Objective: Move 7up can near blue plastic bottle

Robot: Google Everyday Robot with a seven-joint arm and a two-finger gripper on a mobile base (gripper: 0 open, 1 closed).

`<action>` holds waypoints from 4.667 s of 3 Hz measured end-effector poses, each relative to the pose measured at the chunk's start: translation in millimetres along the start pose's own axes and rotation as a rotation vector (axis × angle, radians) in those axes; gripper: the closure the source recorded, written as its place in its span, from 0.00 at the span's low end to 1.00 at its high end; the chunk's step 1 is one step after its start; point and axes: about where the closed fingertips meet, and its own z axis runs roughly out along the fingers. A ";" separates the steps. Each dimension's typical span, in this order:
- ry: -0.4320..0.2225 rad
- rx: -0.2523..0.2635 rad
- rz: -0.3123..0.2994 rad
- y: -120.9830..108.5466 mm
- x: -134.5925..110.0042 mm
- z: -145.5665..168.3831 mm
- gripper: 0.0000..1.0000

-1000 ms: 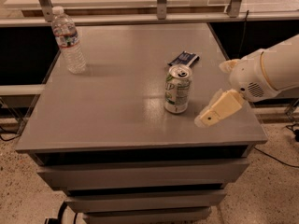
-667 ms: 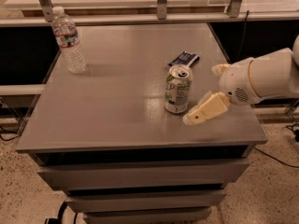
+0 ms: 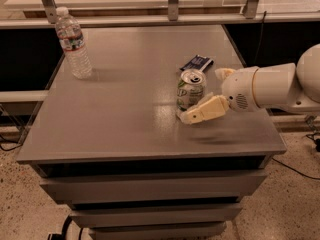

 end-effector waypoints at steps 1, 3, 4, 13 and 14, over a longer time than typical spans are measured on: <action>-0.081 -0.026 0.010 -0.8 -15.1 10.3 0.18; -0.186 -0.094 0.002 3.5 -43.5 25.9 0.64; -0.238 -0.125 -0.018 5.4 -66.2 30.0 0.87; -0.316 -0.344 -0.182 39.4 -202.3 214.0 0.92; -0.267 -0.356 -0.199 45.0 -198.2 225.8 0.68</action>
Offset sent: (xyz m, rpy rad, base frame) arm 0.0250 0.0366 0.0221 0.2004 -0.0691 0.0781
